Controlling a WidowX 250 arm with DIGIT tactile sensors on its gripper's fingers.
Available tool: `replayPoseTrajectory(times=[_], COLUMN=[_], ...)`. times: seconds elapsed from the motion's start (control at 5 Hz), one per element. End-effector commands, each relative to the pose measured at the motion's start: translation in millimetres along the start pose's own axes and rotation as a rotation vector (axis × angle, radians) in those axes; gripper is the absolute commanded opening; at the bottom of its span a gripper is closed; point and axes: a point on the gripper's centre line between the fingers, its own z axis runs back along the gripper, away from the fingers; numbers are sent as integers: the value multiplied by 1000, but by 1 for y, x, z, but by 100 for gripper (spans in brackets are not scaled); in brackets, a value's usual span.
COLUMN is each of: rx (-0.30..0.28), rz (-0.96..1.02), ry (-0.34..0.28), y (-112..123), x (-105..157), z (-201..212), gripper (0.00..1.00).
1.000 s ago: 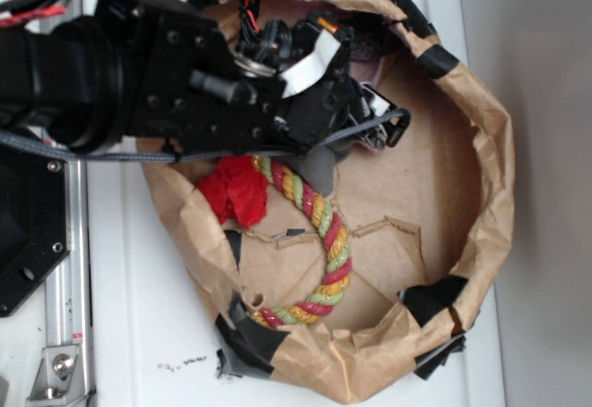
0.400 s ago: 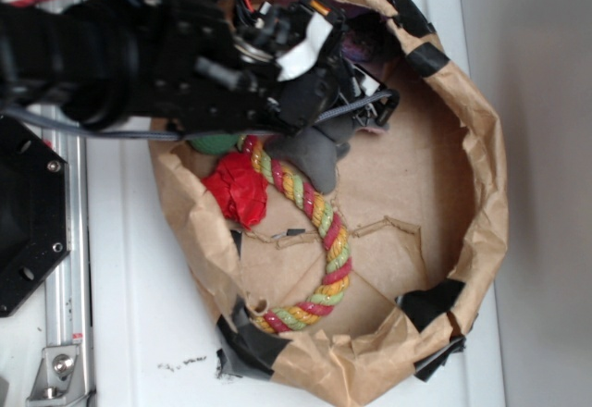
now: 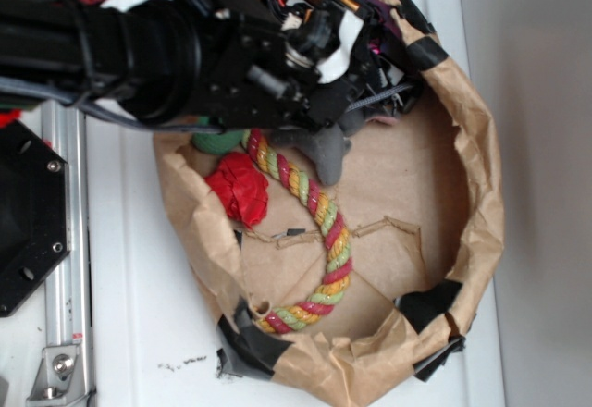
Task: Grab the rock.
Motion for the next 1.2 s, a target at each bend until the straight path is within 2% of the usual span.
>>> replayPoseTrajectory(times=[0.0, 0.2, 0.4, 0.6, 0.8, 1.0], rx=[28, 46, 37, 37, -36, -150], rz=[20, 27, 35, 17, -118, -332], ry=[-33, -34, -41, -40, 27, 246], y=[4, 9, 12, 10, 7, 5], x=[3, 8, 9, 10, 9, 12], z=[-9, -15, -14, -9, 18, 72], gripper=[100, 100, 0, 0, 0, 0])
